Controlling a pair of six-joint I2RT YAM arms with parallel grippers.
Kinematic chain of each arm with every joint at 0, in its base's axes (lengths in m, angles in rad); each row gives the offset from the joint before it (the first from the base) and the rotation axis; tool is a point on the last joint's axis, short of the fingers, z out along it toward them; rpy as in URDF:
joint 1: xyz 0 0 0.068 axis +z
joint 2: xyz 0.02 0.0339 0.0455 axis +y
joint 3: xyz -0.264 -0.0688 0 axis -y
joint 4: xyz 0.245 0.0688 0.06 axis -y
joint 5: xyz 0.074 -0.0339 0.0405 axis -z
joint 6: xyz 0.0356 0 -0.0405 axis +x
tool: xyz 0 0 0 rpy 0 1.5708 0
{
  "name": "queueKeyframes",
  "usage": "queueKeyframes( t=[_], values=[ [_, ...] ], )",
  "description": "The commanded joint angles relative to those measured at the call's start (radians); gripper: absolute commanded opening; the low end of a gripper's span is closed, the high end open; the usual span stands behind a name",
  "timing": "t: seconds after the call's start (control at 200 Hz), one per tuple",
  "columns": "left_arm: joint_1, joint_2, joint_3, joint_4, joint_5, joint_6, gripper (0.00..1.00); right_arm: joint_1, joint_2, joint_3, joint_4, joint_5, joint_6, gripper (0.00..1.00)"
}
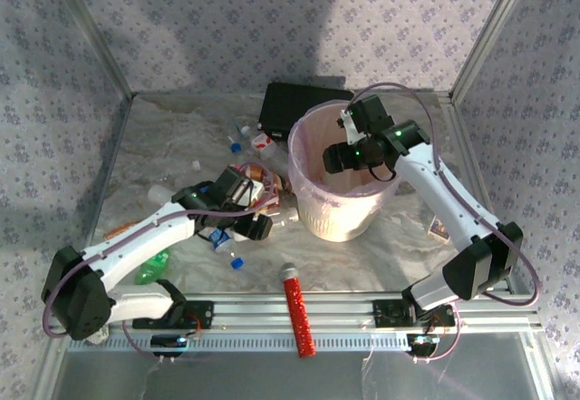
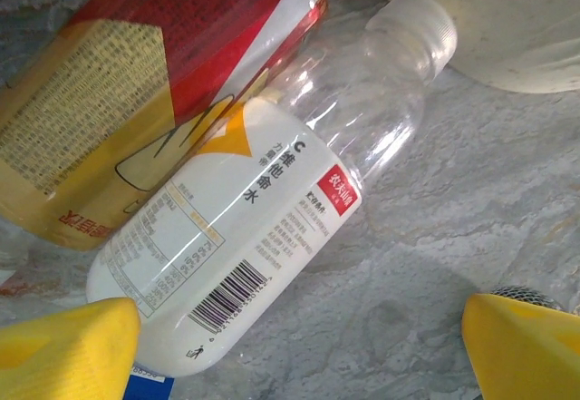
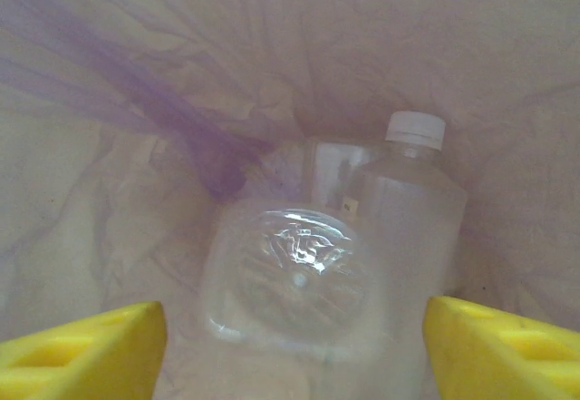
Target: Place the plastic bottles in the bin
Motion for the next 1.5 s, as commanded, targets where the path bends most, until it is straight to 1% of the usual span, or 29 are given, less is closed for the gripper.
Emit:
queueKeyframes(
  t=[0.0, 0.075, 0.13, 0.38, 0.59, 0.82, 0.87, 0.939, 1.109, 1.189, 1.269, 1.419, 1.494],
  values=[
    [-0.008, 0.009, -0.018, -0.006, -0.016, 0.023, 0.94, -0.021, -0.057, 0.024, 0.009, -0.021, -0.004, 0.82],
    [-0.007, 0.012, -0.032, 0.023, -0.016, 0.03, 0.96, -0.031, -0.084, 0.042, 0.002, -0.029, -0.008, 0.85],
    [-0.007, 0.013, -0.039, 0.021, -0.017, 0.039, 1.0, -0.035, -0.109, 0.048, 0.004, -0.033, -0.006, 0.86],
    [-0.008, 0.032, -0.077, 0.029, -0.033, 0.092, 1.0, -0.058, -0.207, 0.051, 0.022, -0.051, 0.014, 0.88],
    [-0.009, 0.112, -0.068, 0.035, -0.036, 0.127, 1.0, -0.085, -0.266, 0.029, 0.023, -0.056, 0.015, 0.87],
    [-0.008, 0.216, -0.034, 0.024, -0.046, 0.13, 0.98, -0.112, -0.301, 0.013, 0.029, -0.066, 0.019, 0.87],
    [-0.009, 0.229, -0.028, 0.02, -0.049, 0.136, 0.96, -0.114, -0.307, 0.012, 0.034, -0.07, 0.02, 0.87],
    [-0.007, 0.233, -0.019, 0.018, -0.055, 0.14, 0.91, -0.116, -0.311, 0.012, 0.032, -0.072, 0.021, 0.87],
    [-0.009, 0.191, 0.002, 0.013, -0.046, 0.141, 0.77, -0.117, -0.323, 0.019, 0.027, -0.071, 0.023, 0.87],
    [-0.009, 0.161, 0.019, 0.006, -0.047, 0.138, 0.73, -0.118, -0.327, 0.024, 0.028, -0.074, 0.024, 0.87],
    [-0.009, 0.121, 0.041, -0.051, -0.053, 0.137, 0.7, -0.117, -0.327, 0.034, 0.03, -0.084, 0.026, 0.87],
    [-0.007, 0.019, 0.094, -0.133, -0.12, 0.119, 0.67, -0.116, -0.322, 0.057, 0.04, -0.108, 0.03, 0.87],
    [-0.007, -0.039, 0.117, -0.178, -0.188, 0.096, 0.66, -0.111, -0.317, 0.07, 0.049, -0.126, 0.036, 0.86]
  ],
)
